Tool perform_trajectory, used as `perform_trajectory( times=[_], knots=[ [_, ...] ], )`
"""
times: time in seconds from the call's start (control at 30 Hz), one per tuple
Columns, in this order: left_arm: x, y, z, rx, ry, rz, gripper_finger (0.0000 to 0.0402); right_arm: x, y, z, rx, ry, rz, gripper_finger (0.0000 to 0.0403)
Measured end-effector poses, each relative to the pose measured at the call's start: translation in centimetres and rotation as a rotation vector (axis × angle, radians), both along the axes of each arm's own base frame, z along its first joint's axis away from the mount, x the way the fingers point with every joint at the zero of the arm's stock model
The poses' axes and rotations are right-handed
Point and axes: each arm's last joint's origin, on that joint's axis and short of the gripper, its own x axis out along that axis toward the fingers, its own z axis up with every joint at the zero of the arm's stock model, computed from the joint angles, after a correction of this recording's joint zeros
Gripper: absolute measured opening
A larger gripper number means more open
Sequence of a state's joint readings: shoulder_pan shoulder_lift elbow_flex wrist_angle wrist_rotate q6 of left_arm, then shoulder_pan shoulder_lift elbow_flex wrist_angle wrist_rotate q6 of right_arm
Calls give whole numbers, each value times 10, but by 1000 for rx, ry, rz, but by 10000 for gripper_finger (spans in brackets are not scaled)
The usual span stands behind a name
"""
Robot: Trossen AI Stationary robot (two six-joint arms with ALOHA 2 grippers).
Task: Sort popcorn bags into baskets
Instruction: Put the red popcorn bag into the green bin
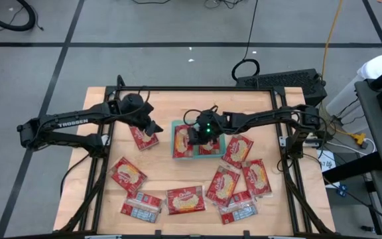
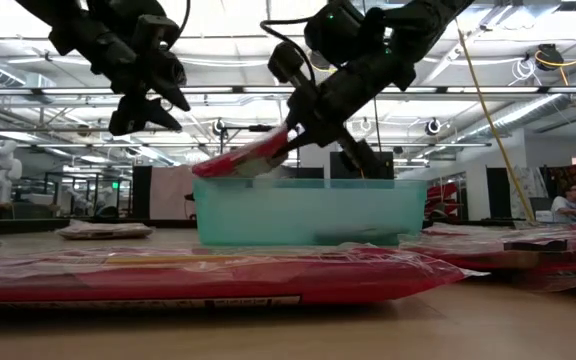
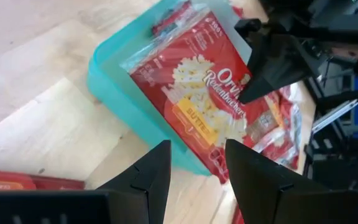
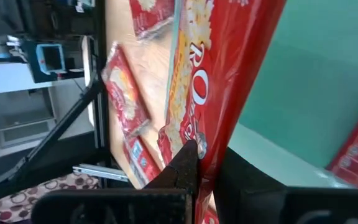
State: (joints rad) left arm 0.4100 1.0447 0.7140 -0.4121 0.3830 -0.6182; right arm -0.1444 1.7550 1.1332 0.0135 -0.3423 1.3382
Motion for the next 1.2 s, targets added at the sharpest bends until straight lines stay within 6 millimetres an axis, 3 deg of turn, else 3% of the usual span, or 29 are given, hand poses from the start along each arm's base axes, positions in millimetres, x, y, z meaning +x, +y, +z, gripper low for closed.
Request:
perform_trajectory(
  times=[0.4,0.87,1.2],
  knots=[
    [6,4,-10,66,61,-10,154,0,-15,0,-33,-32,-16,14],
    [24,5,-32,28,134,-43,154,-3,-15,-5,-159,3,59,15],
    [39,10,-41,14,100,-7,154,1,-20,-26,-166,49,76,15]
  ],
)
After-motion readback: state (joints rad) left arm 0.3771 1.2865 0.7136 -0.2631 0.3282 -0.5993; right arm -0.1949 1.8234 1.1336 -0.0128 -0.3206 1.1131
